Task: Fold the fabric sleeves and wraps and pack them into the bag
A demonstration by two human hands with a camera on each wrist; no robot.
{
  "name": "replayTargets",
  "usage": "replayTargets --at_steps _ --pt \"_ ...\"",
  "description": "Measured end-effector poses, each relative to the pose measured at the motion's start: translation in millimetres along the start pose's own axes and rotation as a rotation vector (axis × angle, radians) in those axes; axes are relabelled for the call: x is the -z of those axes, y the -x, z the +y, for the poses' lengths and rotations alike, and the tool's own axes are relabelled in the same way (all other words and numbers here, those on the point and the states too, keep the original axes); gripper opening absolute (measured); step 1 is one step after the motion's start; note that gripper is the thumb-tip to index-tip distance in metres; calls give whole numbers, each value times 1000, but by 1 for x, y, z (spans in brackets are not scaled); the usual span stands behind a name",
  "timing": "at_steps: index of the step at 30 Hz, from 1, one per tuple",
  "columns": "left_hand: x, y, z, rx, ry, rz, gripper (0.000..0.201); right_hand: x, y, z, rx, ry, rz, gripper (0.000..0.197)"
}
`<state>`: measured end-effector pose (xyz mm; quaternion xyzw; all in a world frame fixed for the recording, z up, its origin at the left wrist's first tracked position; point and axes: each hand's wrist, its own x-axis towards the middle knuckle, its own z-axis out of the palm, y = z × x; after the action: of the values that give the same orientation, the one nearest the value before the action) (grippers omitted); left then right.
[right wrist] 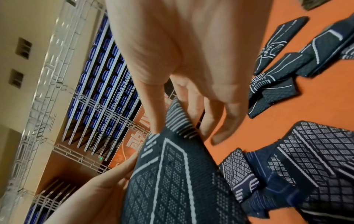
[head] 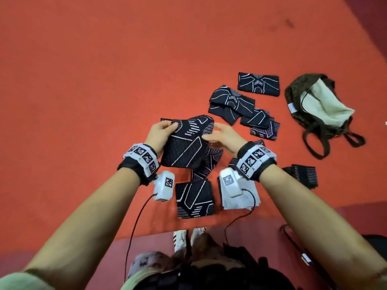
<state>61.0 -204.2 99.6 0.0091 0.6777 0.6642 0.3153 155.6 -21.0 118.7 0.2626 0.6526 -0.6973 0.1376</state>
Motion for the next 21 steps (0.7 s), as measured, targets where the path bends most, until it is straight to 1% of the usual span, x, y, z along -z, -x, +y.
replayTargets --at_steps 1,3,5,6,7,9,10,13,15,18,19,21 --pt "2 6 -1 -7 16 -15 19 -4 5 3 6 20 17 30" --pt "5 18 -1 -43 10 -40 15 -8 12 10 34 80 88 25" --pt "8 26 -1 -74 -35 -24 14 -9 17 12 54 116 172 24" --pt "9 29 0 -88 -72 -10 12 -9 19 12 68 127 199 21" --pt "9 32 1 -108 -117 -1 10 -9 23 10 92 142 216 15" --pt "7 37 4 -139 -185 6 10 -9 30 5 137 175 255 17" --pt "6 40 6 -135 -185 3 12 -10 33 2 153 187 271 16" --pt "4 46 9 -70 -110 -50 11 -10 45 -5 180 175 269 9" --pt "5 47 10 -19 -42 -88 13 -6 50 -6 209 129 264 19" --pt "6 49 10 28 96 -125 26 -3 53 -5 244 18 229 32" --pt "5 51 10 33 137 -130 27 -4 54 -5 248 -13 212 33" --pt "3 57 12 41 175 -140 28 -4 55 -5 260 -7 197 29"
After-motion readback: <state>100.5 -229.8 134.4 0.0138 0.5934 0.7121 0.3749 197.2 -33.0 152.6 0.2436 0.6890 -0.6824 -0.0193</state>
